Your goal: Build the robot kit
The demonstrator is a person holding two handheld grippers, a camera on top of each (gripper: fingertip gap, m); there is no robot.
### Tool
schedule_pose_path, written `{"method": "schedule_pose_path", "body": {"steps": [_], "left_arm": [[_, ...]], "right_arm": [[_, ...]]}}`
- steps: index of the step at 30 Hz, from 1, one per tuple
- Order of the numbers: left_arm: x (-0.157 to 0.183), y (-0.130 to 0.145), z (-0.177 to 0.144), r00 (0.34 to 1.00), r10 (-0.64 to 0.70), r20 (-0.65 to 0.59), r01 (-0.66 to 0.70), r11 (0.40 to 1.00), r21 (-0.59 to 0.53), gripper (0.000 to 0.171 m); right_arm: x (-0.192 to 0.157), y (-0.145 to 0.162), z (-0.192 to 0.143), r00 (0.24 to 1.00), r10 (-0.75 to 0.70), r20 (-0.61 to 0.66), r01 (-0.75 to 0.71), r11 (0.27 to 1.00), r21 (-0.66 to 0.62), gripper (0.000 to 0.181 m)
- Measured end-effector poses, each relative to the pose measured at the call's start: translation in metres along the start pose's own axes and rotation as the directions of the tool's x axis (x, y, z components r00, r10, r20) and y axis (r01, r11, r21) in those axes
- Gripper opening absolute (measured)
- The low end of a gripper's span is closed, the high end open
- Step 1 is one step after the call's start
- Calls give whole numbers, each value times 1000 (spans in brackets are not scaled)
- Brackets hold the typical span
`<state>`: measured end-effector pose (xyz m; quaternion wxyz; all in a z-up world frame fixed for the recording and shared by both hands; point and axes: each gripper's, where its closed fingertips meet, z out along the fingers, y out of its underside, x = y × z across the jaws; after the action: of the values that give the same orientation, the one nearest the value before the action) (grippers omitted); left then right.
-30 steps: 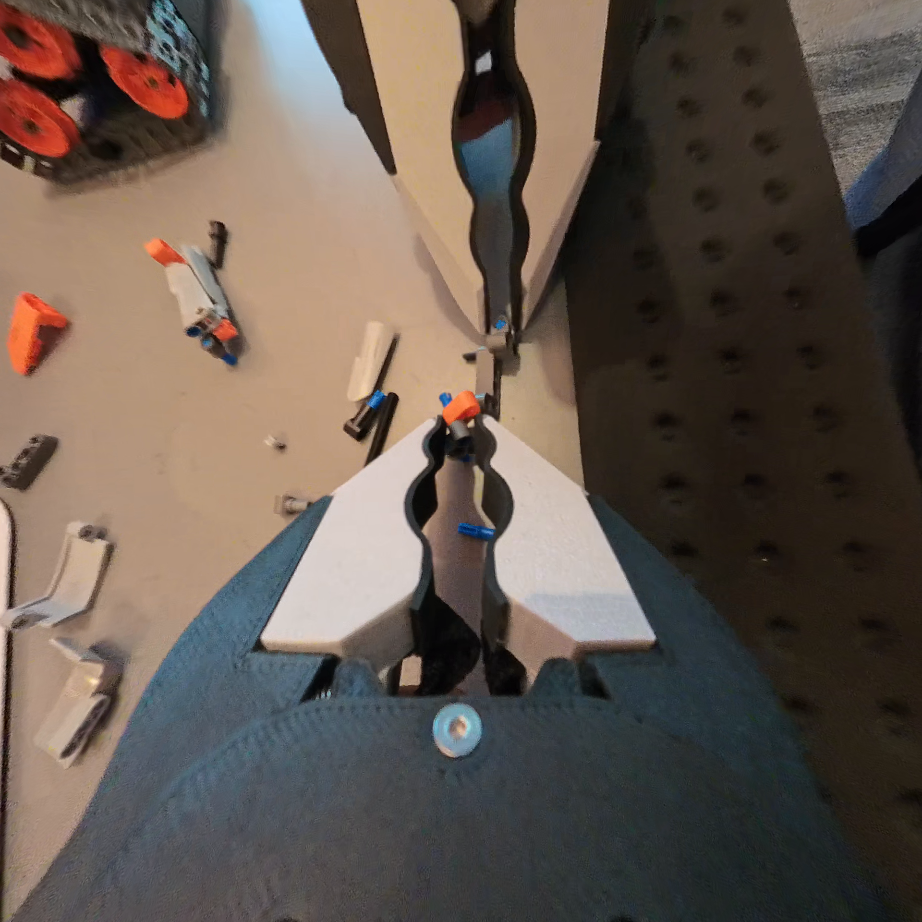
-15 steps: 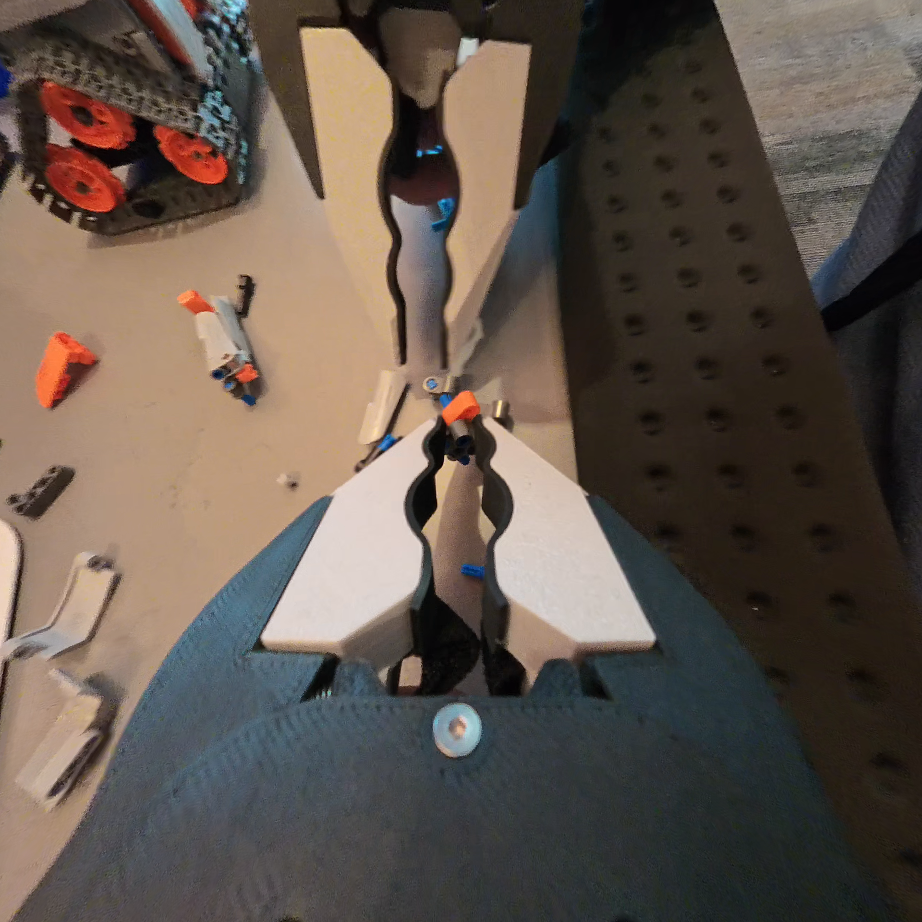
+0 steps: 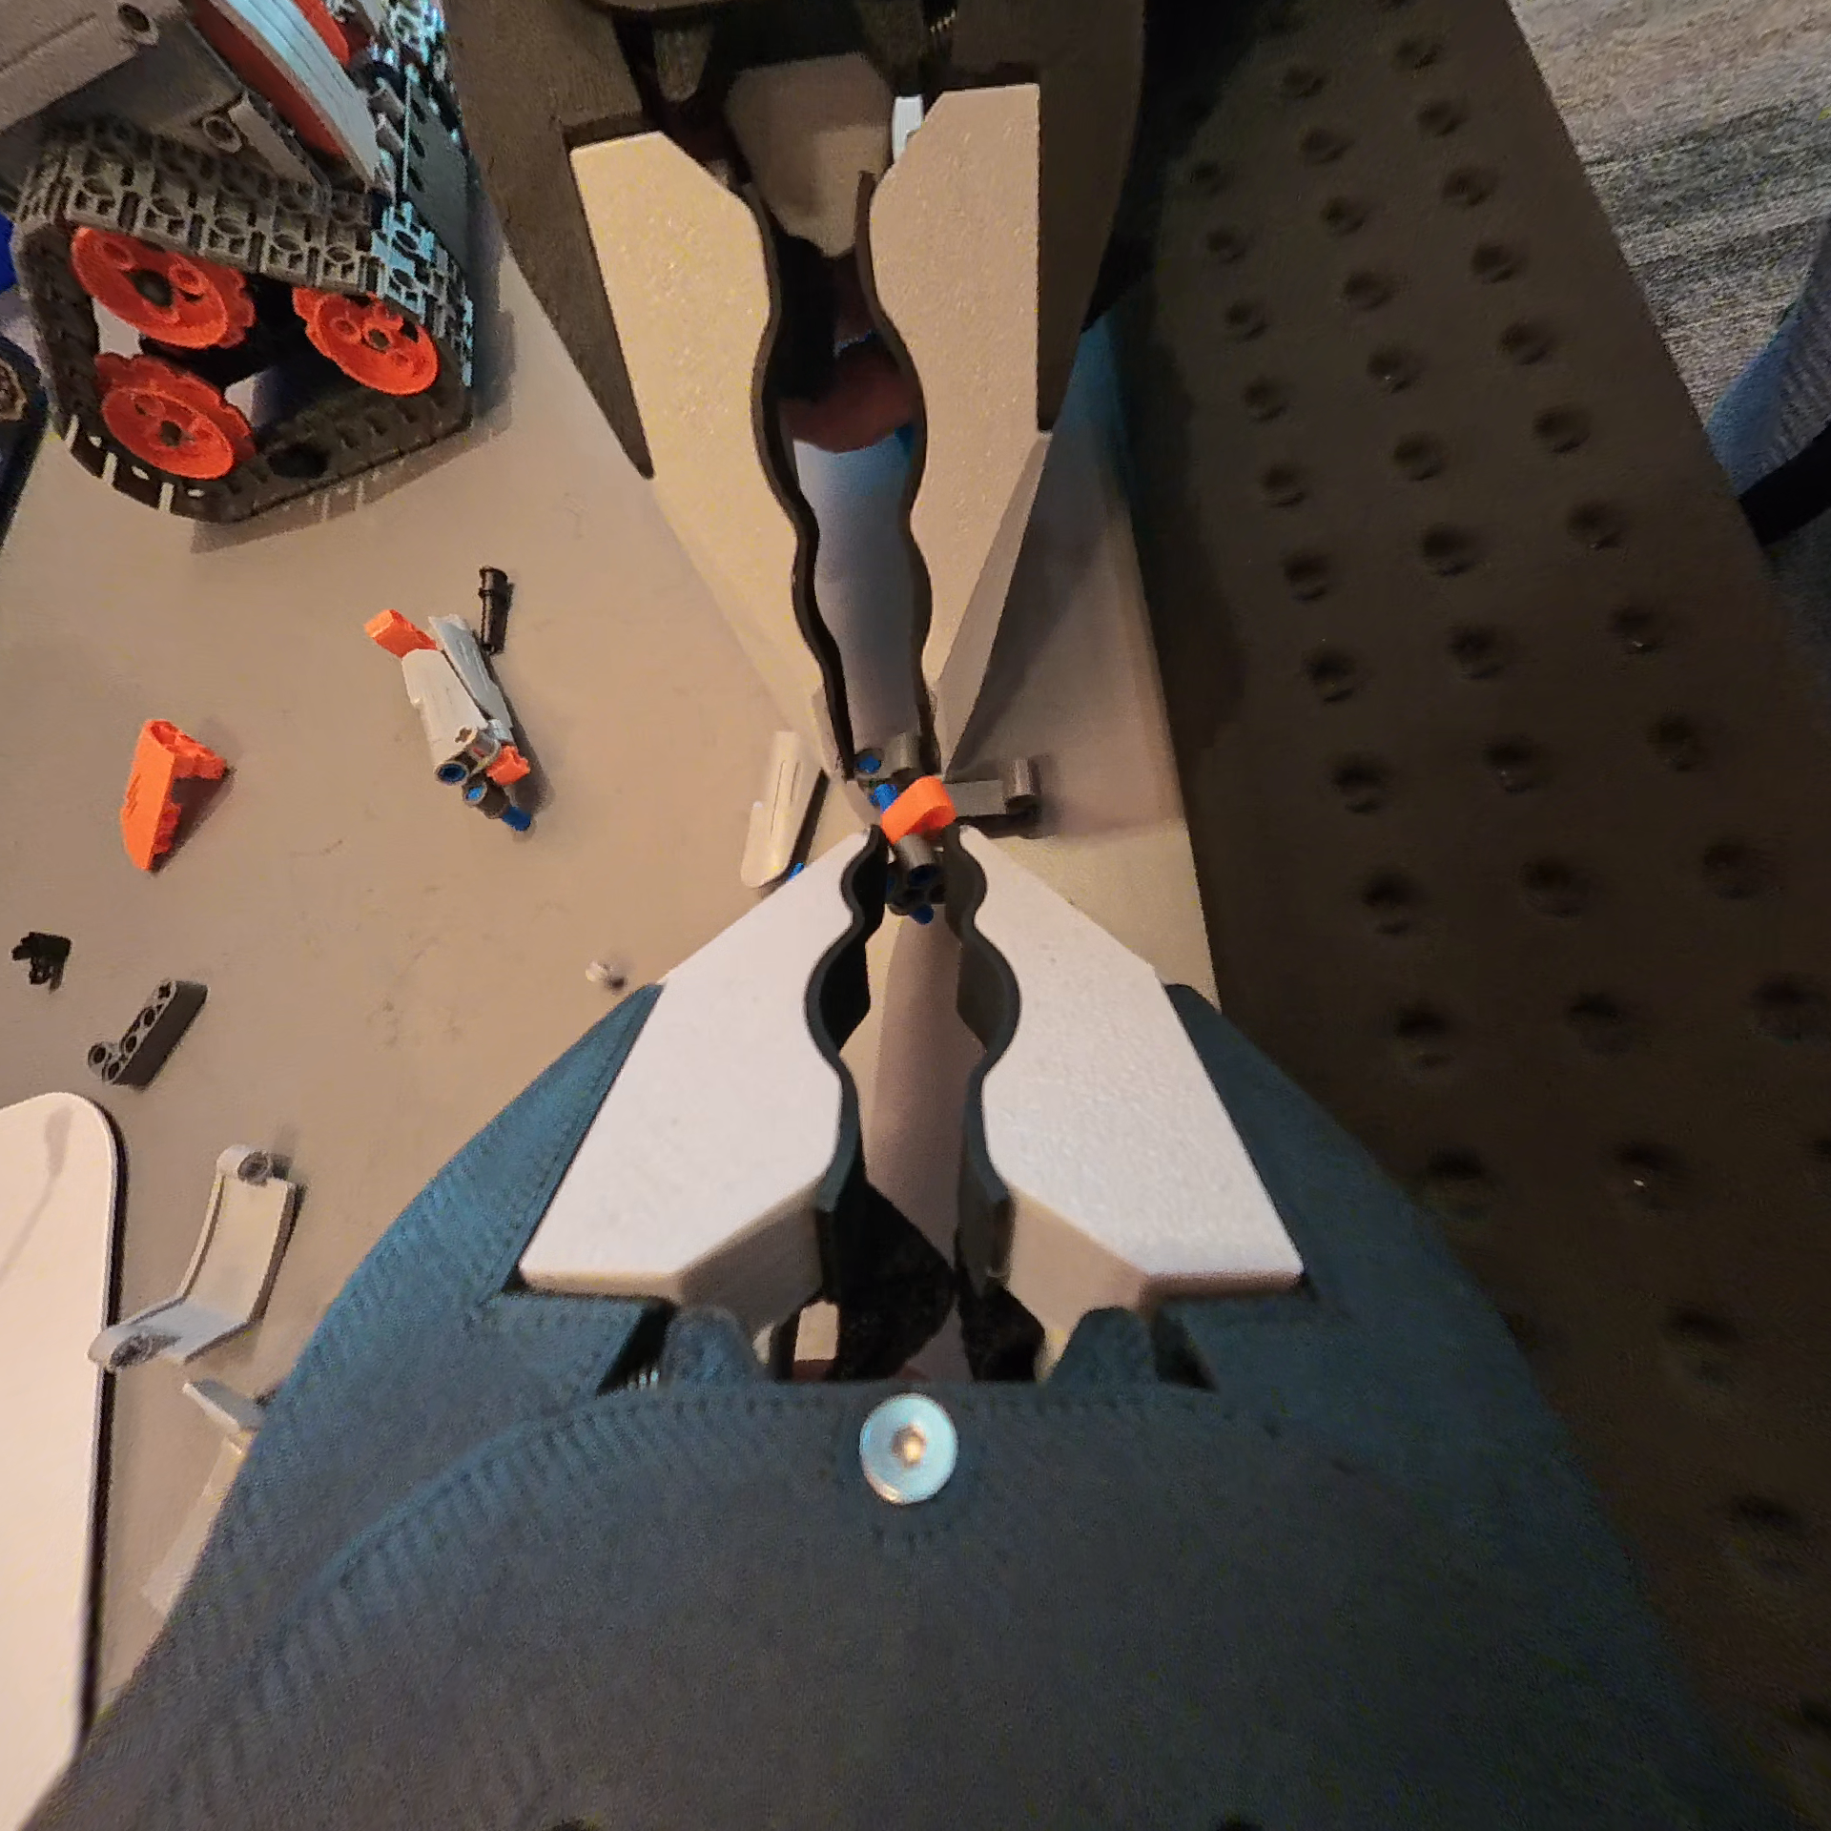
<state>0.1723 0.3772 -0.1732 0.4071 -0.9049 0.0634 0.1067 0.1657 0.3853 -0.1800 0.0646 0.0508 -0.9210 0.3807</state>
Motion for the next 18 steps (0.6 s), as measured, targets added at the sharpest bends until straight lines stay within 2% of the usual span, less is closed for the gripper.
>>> {"method": "schedule_pose_path", "body": {"steps": [3, 6, 8, 18], "left_arm": [[0, 0, 3, 995, 97, 26, -96, 995, -11, 9], [4, 3, 6, 967, 252, 46, -250, 967, -47, 9], [5, 1, 7, 950, 309, 49, -307, 951, -38, 9], [4, 1, 9, 893, 440, 98, -438, 898, -45, 9]], "right_arm": [[-3, -1, 0, 999, -18, 31, 18, 1000, 12, 13], [-5, -1, 0, 998, -30, 56, 29, 999, 21, 13], [-4, 0, -1, 997, -29, 65, 27, 999, 26, 13], [-3, 1, -2, 996, -53, 68, 51, 998, 35, 13]]}}
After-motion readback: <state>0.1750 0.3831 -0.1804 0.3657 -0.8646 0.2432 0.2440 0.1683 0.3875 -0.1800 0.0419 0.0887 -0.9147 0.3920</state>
